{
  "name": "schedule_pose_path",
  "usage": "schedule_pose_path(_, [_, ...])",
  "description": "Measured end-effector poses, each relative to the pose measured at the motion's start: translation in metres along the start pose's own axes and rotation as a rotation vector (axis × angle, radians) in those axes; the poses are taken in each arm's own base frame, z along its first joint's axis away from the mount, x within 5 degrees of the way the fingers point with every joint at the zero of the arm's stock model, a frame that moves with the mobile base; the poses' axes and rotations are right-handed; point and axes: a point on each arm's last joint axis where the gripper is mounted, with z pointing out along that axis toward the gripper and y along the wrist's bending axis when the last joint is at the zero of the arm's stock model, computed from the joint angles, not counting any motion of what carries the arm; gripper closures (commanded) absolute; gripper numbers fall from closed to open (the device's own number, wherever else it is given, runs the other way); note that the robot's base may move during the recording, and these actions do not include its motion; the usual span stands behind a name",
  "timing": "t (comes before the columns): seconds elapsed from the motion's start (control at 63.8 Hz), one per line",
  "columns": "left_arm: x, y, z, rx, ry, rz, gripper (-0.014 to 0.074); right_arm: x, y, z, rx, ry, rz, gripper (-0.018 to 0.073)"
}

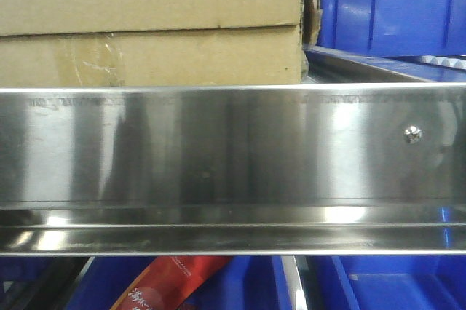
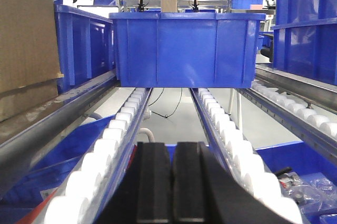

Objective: Grab carton from right shelf to conveyor

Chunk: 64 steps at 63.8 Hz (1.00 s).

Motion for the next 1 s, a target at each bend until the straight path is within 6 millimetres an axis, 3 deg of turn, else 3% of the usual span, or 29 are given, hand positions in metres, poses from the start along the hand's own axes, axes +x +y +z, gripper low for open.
schedule_pose_path(1.003, [-0.0006, 0.0000, 0.0000, 0.000, -0.006, -0.002, 0.0593, -0.0004, 0.0000, 0.0000, 0.000, -0.004, 0.000, 0.0628])
